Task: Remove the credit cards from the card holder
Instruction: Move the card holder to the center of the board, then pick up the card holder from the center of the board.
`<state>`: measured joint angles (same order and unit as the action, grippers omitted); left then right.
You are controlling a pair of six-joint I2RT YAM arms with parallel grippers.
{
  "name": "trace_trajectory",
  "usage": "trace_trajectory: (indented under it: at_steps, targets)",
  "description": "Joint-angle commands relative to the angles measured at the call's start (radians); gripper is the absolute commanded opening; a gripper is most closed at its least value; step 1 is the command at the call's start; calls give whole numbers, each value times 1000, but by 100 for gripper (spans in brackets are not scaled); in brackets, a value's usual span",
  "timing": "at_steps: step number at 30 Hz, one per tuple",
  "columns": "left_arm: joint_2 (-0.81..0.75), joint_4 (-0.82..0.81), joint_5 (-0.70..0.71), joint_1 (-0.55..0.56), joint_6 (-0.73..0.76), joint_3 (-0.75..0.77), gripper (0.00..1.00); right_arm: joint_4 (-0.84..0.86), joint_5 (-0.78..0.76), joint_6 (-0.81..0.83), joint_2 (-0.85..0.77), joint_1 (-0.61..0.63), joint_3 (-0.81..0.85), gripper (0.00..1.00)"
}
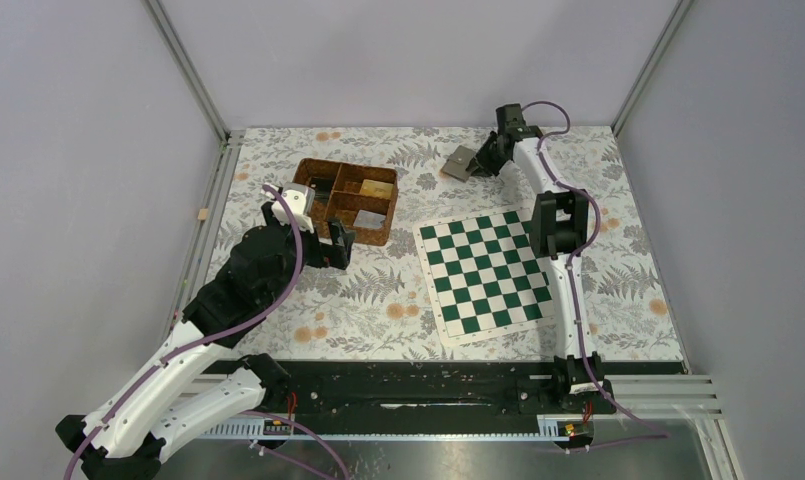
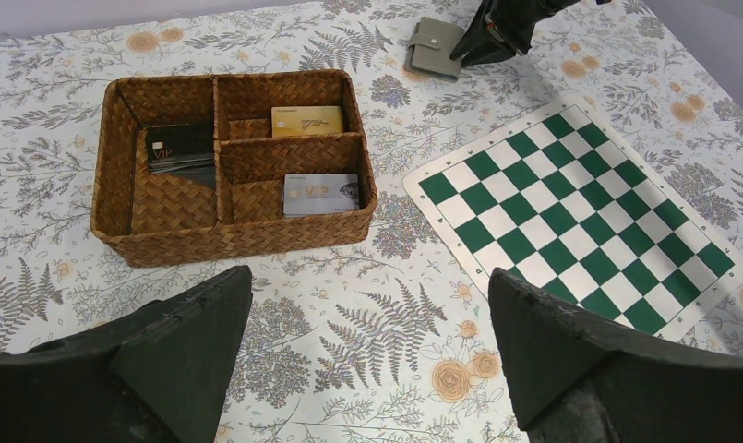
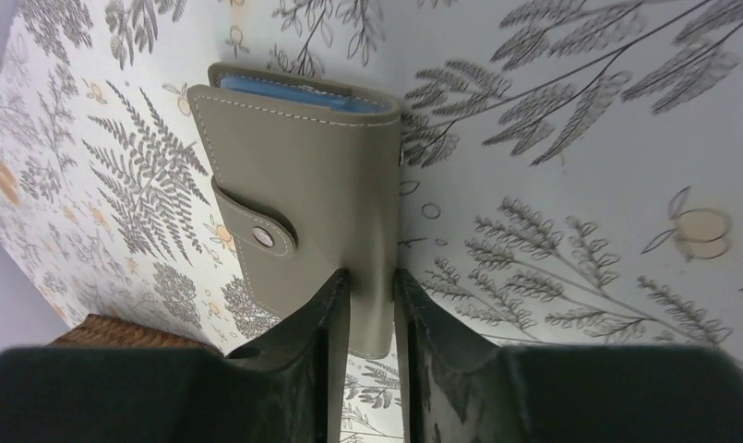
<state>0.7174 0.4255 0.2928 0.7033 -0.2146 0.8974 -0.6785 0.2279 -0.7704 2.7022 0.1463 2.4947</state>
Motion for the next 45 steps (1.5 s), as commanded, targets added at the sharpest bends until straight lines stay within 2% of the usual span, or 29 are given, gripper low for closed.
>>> trace_trajectory:
  at_steps: [1, 4, 7, 12, 14, 15, 19, 21, 28, 30, 32, 39, 45]
  targets:
    - [-9, -17, -11, -4, -8, 39, 98, -118, -8, 126, -44, 57, -5, 26]
    - [-12, -18, -8, -4, -11, 39, 98, -189, -14, 197, -74, 85, -38, 21]
    - [-18, -17, -5, -4, -11, 38, 98, -188, -11, 242, -145, 107, -156, 18]
    - [-18, -17, -7, -4, -14, 36, 98, 14, -40, 225, -343, 100, -488, 18]
    - [-18, -17, -7, -5, -15, 35, 98, 79, -30, 226, -386, 88, -542, 23]
    - [-17, -18, -6, -4, -15, 35, 98, 103, -16, 233, -400, 87, -544, 29]
    - [-16, -17, -6, -3, -16, 35, 98, 113, -5, 241, -425, 89, -514, 63]
    - [-15, -17, -4, -4, -16, 35, 98, 92, -25, 227, -423, 102, -493, 76]
    - [-15, -17, -15, -3, -21, 37, 98, -51, -164, 207, -345, 168, -358, 91]
    - [-15, -17, -21, -4, -23, 36, 98, -84, -216, 184, -334, 191, -329, 99]
    - [-15, -17, -27, -4, -23, 38, 98, -115, -297, 163, -321, 213, -297, 100]
    - [-22, -19, -38, -3, -28, 38, 98, -262, -387, 121, -219, 254, -160, 99]
    - [-30, -19, -49, -4, -30, 40, 98, -276, -412, 110, -188, 276, -185, 100]
